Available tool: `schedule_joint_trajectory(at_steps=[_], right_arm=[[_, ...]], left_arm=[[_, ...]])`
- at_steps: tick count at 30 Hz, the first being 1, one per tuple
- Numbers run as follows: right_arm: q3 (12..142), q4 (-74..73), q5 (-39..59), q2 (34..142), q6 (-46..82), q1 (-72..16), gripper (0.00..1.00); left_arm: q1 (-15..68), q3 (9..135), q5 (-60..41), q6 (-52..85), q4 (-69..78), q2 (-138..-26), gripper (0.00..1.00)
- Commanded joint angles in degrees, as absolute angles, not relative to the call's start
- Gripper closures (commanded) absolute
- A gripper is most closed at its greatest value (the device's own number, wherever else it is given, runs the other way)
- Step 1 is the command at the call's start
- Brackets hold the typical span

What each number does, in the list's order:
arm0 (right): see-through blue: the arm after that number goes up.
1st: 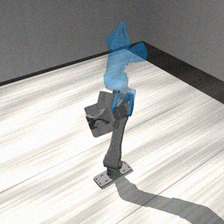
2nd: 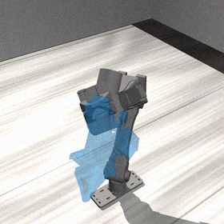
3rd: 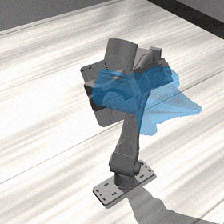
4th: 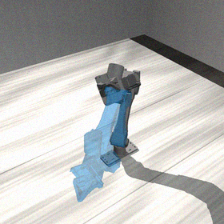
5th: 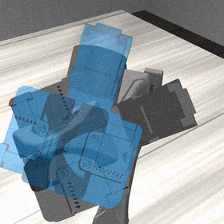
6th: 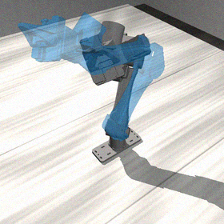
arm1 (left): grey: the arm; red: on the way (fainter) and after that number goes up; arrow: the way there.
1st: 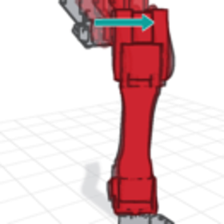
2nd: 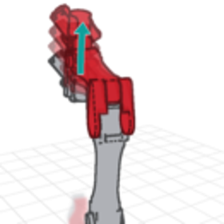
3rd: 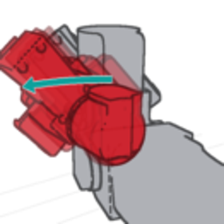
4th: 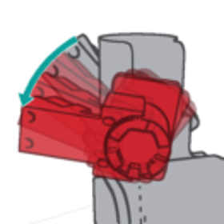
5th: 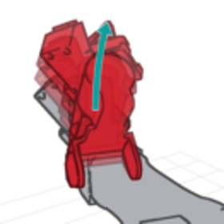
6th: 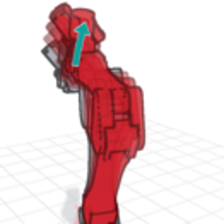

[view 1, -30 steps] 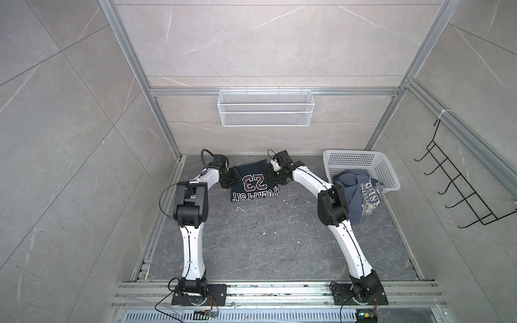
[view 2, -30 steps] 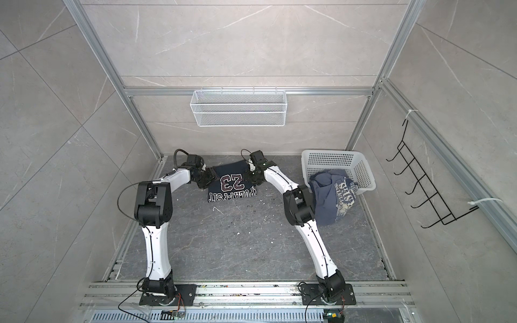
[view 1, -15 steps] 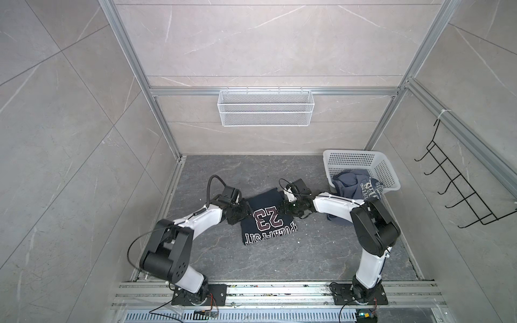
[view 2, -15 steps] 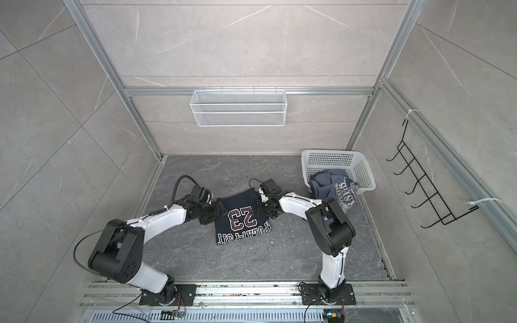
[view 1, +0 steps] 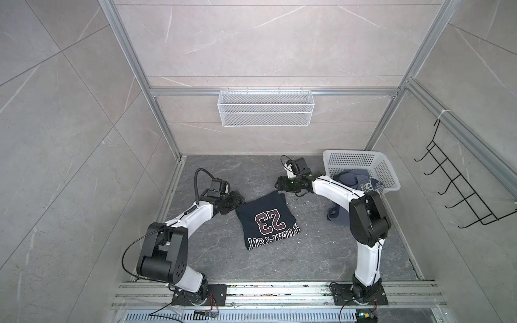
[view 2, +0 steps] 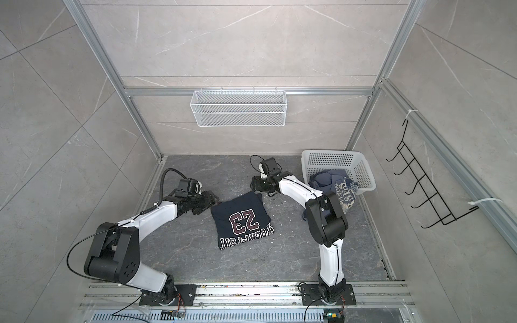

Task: Fold and stack the tank tops

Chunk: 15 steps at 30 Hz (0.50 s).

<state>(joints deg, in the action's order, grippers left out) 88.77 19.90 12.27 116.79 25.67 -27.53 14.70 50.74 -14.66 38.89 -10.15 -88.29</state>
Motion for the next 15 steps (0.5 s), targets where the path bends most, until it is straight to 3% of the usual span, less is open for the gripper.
schedule_joint_trajectory(at_steps=[1, 6, 12, 15], right_arm=[[91.95, 24.20, 12.46, 121.32, 24.62, -27.80, 0.38], [94.18, 23.99, 14.83, 124.35, 24.75, -28.10, 0.46], [95.48, 24.35, 16.11, 126.25, 24.65, -28.37, 0.64], [95.72, 25.06, 14.37, 125.54, 23.87, -28.84, 0.66]], left_arm=[[15.28, 52.14, -15.76, 37.89, -9.39, -89.92, 0.35], [15.73, 52.13, -15.38, 37.88, -9.20, -91.52, 0.40], [15.89, 52.37, -15.58, 38.22, -8.61, -92.71, 0.53], [16.21, 52.69, -15.48, 38.32, -8.60, -92.96, 0.58]])
